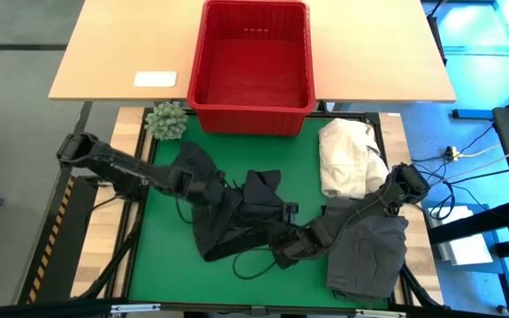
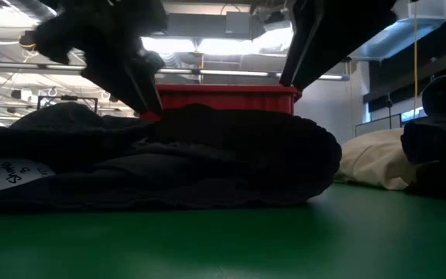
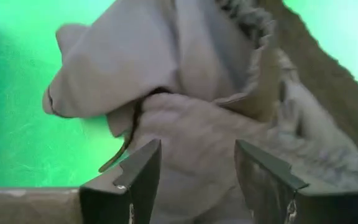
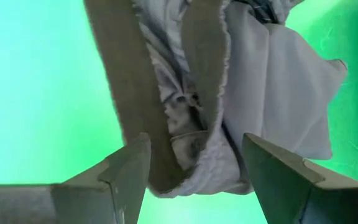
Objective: Fold laundry
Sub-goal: Fold the gray short
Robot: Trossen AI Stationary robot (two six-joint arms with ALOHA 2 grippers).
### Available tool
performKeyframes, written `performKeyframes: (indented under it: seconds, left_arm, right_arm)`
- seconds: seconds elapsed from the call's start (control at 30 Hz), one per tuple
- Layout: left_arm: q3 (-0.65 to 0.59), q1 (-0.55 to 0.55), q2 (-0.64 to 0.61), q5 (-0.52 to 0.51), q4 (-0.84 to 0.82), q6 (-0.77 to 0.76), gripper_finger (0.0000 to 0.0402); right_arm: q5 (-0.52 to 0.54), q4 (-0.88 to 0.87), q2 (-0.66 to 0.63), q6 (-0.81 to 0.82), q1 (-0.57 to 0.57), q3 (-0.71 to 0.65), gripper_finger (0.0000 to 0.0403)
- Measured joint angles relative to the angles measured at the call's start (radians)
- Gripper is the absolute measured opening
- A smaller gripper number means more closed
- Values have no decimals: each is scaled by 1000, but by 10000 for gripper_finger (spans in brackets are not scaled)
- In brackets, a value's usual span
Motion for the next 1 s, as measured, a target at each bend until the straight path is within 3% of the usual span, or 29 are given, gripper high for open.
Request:
performKeyframes:
  seconds: [0.2, 0.57, 0.8, 1.0]
  left_arm:
    - [0, 157, 0, 200, 0, 103, 197]
    - [0, 340, 6, 439, -62, 201, 198]
    - [1, 379, 47, 501, -94, 204, 198]
    - [1, 357, 107, 527, -101, 196, 193]
  right_arm:
    - [-13, 54, -6, -26, 3, -36, 252]
    - [-132, 574, -250, -24, -31, -453, 252]
    - [-167, 787, -281, -38, -32, -560, 252]
    - [-202, 814, -253, -84, -45, -557, 252]
